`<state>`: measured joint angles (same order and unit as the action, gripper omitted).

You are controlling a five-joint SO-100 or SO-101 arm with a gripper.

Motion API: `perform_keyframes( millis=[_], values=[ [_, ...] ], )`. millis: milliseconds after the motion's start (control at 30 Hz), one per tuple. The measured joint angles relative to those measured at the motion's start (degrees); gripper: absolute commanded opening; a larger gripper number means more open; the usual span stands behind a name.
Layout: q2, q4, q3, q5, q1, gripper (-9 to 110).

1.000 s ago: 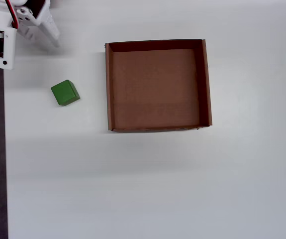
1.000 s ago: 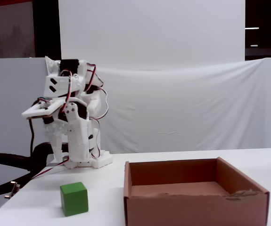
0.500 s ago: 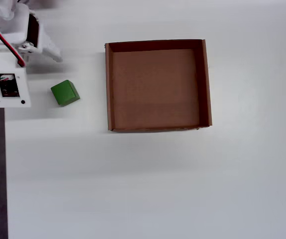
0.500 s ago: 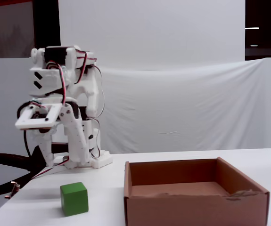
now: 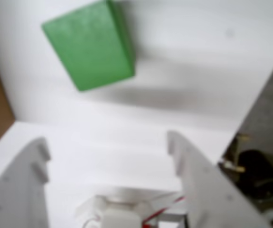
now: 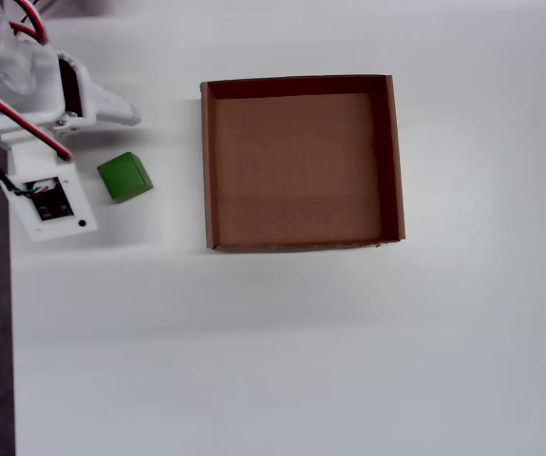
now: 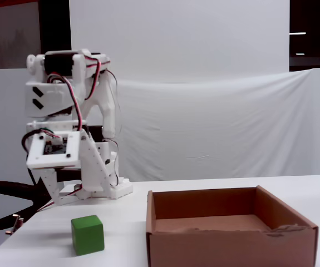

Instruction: Grasp a green cube and put it in a box.

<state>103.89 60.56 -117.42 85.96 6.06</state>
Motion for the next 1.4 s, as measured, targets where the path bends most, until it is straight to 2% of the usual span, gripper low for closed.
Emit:
perform_keyframes(
  millis=[367, 1400],
  values=[
    [-11.07, -1.58, 9.4, 0.09, -0.26, 35],
    [-20.65, -7.21, 10.37, 3.08, -5.71, 33]
  ],
)
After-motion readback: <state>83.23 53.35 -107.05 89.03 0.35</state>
